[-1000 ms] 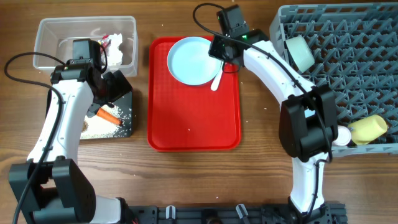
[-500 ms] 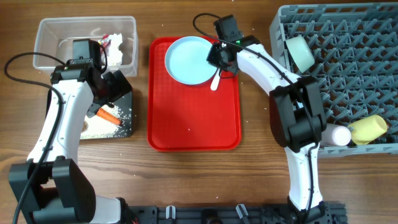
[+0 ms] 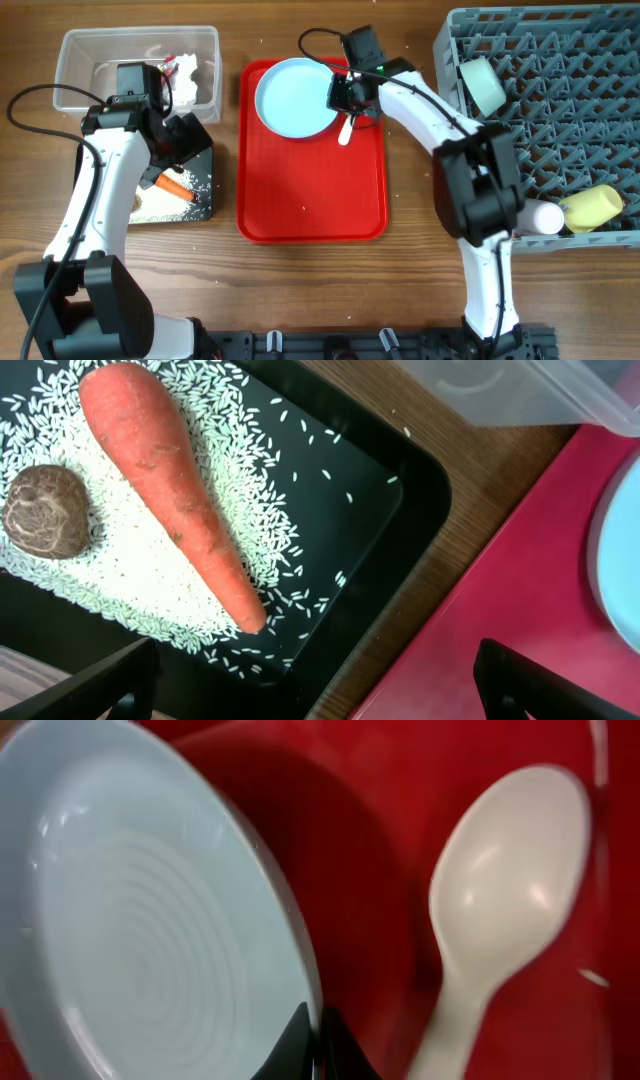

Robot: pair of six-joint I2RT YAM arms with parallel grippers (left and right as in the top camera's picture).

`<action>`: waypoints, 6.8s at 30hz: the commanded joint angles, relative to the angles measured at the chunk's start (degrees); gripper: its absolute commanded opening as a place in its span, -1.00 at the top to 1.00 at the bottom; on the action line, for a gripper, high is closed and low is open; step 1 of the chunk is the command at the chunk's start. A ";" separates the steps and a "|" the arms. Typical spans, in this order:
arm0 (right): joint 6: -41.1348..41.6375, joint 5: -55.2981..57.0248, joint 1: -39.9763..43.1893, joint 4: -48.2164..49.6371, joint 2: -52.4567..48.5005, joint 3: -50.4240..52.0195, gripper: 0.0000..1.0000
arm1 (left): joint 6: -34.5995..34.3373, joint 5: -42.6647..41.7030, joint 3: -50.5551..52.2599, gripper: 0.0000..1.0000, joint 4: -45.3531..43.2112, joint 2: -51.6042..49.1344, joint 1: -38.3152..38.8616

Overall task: Sort waste into correct bins and load items into the dishwasher rack
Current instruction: 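Lift the plate and stand it upright in the dish rack, then grasp the white spoon on the red tray with the right gripper, then carry the white spoon into the dish rack and release it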

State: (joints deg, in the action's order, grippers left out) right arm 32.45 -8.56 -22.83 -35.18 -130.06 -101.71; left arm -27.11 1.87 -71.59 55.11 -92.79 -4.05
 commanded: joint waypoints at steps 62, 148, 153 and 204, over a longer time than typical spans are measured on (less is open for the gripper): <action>-38.71 31.61 34.51 0.02 26.23 -0.39 -0.99 | -0.35 0.59 0.35 -1.00 -0.02 -0.04 -0.31; 19.39 -0.13 -1.60 16.24 0.98 17.94 0.92 | -0.35 0.59 0.35 -1.00 -0.02 -0.04 -0.31; 20.00 -4.35 -1.53 16.59 -0.87 17.79 0.91 | -0.35 0.59 0.35 -1.00 -0.02 -0.04 -0.31; -23.28 -26.01 48.57 -10.97 53.96 22.21 -0.99 | -0.35 0.59 0.35 -1.00 -0.02 -0.04 -0.31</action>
State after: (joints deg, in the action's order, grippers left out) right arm 30.63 -13.34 28.56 -48.07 -84.29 -75.59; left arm -27.11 1.89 -71.57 55.09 -92.79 -4.05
